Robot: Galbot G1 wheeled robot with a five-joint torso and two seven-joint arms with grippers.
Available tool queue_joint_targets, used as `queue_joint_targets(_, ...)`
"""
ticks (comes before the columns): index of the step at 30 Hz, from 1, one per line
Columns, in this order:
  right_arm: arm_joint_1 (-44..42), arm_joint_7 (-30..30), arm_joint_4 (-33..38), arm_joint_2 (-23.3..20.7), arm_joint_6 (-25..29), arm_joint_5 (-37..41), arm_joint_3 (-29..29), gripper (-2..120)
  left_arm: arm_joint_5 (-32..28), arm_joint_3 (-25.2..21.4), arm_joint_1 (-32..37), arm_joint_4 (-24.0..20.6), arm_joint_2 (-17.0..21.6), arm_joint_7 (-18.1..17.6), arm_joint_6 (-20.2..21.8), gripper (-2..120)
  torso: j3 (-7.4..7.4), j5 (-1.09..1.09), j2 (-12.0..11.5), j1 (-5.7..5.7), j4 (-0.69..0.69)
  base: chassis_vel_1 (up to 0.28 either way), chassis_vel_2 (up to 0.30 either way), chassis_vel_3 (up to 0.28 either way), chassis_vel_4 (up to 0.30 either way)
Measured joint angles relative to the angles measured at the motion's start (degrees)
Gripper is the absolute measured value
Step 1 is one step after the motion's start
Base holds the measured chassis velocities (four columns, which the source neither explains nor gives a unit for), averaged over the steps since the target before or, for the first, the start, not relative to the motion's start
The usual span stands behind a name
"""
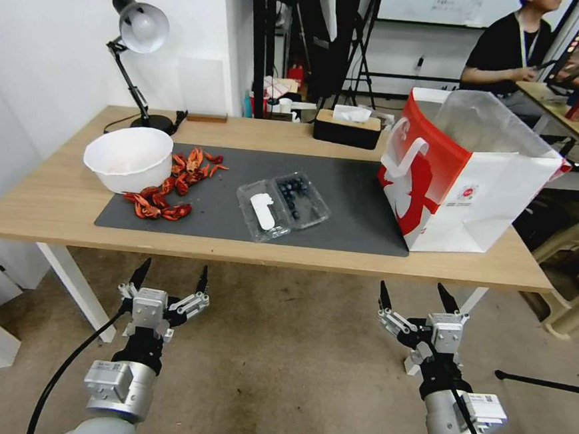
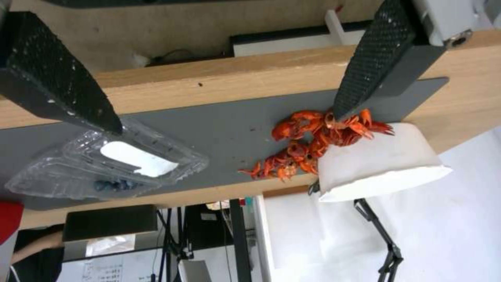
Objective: Close the takeout container lid, then place the container into the takeout bag.
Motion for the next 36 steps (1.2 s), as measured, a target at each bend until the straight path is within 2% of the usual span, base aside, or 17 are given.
queue_joint_targets(21, -0.07, -0.29, 0.16, 0.21, -1.09, 0.06, -0.04, 100, -1.12, 0.39, -0.19, -0.16, 0.51, -0.59, 0.74, 100, 0.0, -0.01, 0.0, 0.0, 0.02, 0.0, 0.0, 0.0, 0.0)
queue_joint_targets(24, -0.9, -2.69, 1.61, 1.98, -8.26, 0.93, -0.71, 100, -7.37, 2.91, -1.51, -1.61, 3.53, -4.28, 5.61, 100, 0.0, -0.01, 0.0, 0.0, 0.0, 0.0, 0.0, 0.0, 0.0)
queue_joint_targets(26, -1.02, -3.05, 1.82, 2.25, -9.36, 1.06, -0.8, 100, -8.51, 3.39, -1.74, -1.88, 4.08, -4.98, 6.53, 100, 0.0, -0.01, 0.0, 0.0, 0.0, 0.0, 0.0, 0.0, 0.0)
queue_joint_targets(28, -1.61, -4.84, 2.87, 3.51, -14.62, 1.69, -1.25, 100, -13.17, 5.28, -2.75, -2.96, 6.33, -7.73, 10.18, 100, 0.0, -0.01, 0.0, 0.0, 0.0, 0.0, 0.0, 0.0, 0.0)
queue_joint_targets(29, -1.61, -4.84, 2.87, 3.51, -14.62, 1.69, -1.25, 100, -13.17, 5.28, -2.75, -2.96, 6.33, -7.73, 10.18, 100, 0.0, -0.01, 0.0, 0.0, 0.0, 0.0, 0.0, 0.0, 0.0)
queue_joint_targets(32, -1.19, -6.1, 3.61, 3.77, -17.29, 3.3, -0.77, 100, -20.08, 8.06, -4.13, -4.59, 9.65, -11.85, 15.62, 100, 0.0, -0.02, 0.0, 0.0, 0.01, 0.0, 0.0, 0.0, 0.0)
queue_joint_targets(36, -0.02, -6.69, 3.53, 2.72, -16.49, 5.43, -0.13, 100, -24.74, 10.28, -5.41, -4.99, 12.59, -13.23, 18.88, 100, 0.0, -0.01, 0.0, 0.0, -0.03, 0.0, 0.0, 0.0, 0.0)
